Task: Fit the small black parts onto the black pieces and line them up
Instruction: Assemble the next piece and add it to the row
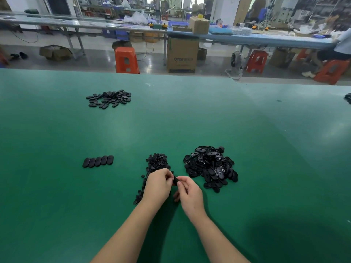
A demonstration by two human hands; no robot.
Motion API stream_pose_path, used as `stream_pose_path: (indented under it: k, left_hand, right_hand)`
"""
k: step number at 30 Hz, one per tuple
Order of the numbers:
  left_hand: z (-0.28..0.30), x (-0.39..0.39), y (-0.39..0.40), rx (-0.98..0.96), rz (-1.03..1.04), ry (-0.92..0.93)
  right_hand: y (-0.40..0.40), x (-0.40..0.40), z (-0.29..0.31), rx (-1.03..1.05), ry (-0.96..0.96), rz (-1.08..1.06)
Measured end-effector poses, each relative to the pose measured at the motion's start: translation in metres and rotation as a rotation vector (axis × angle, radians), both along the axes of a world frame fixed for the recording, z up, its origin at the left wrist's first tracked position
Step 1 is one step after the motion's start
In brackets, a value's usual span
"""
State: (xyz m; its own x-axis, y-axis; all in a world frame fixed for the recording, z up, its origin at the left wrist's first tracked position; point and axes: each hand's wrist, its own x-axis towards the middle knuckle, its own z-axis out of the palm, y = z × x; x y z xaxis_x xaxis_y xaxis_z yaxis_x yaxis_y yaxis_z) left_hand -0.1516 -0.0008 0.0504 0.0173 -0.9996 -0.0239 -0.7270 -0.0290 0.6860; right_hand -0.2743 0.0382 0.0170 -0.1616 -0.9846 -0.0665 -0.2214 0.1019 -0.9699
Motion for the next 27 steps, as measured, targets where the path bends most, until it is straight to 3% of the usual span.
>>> stream_pose_path:
  k: [9, 27]
  left_hand:
    - [0.001, -0.007, 0.003, 0.014, 0.018, -0.024]
    - [-0.002, 0.008, 0.004, 0.15, -0.016, 0.215]
  right_hand:
    - [-0.001, -0.002, -0.003, 0.001, -0.024, -0.005]
    - [-0.004, -0.002, -0.01, -0.032, 0.003, 0.01]
